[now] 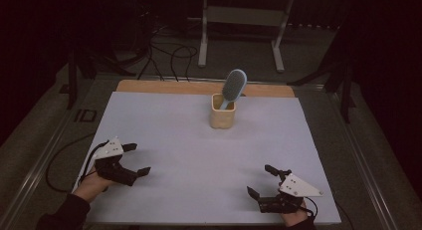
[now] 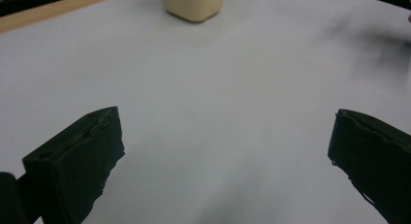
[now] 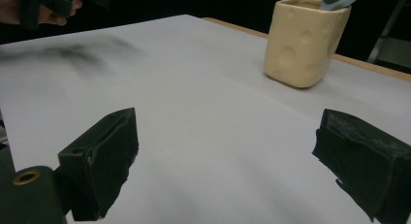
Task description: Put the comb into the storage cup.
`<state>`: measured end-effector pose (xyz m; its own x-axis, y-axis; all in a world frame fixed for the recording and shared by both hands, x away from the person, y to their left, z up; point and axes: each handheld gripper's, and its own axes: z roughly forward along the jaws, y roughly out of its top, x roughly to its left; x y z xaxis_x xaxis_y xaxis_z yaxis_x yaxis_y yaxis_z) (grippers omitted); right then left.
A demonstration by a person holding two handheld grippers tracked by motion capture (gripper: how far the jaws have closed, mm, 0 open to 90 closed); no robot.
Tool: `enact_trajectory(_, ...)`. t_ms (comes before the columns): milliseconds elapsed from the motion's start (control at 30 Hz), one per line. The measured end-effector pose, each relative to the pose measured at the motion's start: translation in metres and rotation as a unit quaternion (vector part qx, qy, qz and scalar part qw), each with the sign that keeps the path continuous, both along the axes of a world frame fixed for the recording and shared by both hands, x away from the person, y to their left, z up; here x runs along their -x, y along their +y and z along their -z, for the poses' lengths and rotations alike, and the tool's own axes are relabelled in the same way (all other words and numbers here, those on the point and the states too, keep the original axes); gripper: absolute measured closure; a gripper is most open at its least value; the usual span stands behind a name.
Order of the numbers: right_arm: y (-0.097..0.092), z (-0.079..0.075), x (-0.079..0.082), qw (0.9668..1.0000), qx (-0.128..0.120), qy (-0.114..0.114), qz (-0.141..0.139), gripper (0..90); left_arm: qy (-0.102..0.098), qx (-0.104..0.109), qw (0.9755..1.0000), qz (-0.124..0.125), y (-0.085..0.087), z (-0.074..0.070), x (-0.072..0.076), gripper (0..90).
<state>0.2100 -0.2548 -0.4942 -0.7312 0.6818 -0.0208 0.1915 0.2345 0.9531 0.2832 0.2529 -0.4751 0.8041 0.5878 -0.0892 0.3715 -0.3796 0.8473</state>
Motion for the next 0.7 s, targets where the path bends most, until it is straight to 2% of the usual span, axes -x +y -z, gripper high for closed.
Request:
enact_trajectory(400,0.001,0.000,0.000,1.0000,0.001,0.000,0.001,8.1,0.011,-0.001,0.9994,-0.031,0.025,0.015,0.028,0.0)
enact_trajectory(700,0.001,0.000,0.000,1.0000,0.003,0.002,0.000,8.1,0.017,-0.011,0.9986,-0.049,0.030,0.023,0.043,0.0)
